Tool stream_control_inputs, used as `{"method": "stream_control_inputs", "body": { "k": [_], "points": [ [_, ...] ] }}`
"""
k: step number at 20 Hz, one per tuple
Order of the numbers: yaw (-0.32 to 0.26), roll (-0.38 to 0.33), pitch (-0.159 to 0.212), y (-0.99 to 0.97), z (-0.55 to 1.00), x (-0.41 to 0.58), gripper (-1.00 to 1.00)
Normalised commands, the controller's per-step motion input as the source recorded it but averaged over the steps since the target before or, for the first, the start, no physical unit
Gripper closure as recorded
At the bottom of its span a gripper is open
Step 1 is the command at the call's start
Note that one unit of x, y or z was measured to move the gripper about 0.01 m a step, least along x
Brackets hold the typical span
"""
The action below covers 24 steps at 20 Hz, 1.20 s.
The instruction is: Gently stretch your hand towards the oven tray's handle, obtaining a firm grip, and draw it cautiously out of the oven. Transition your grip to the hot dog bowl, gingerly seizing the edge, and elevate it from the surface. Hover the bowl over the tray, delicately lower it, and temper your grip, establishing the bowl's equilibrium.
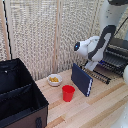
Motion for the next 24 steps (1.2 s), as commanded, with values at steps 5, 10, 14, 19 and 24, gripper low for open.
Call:
{"method": "stream_control_inputs", "body": {
  "k": [5, 10, 14, 19, 24],
  "points": [
    [0.000, -0.062, 0.009, 0.07, 0.01, 0.038, -1.00],
    [0.001, 0.006, -0.014, 0.00, 0.08, 0.115, -1.00],
    [-0.055, -0.001, 0.006, 0.07, 0.33, 0.206, -1.00],
    [-0.186, -0.057, -0.013, 0.20, 0.60, 0.398, -1.00],
    [-0.201, -0.048, -0.032, 0.26, 0.74, 0.346, -1.00]
  ]
}}
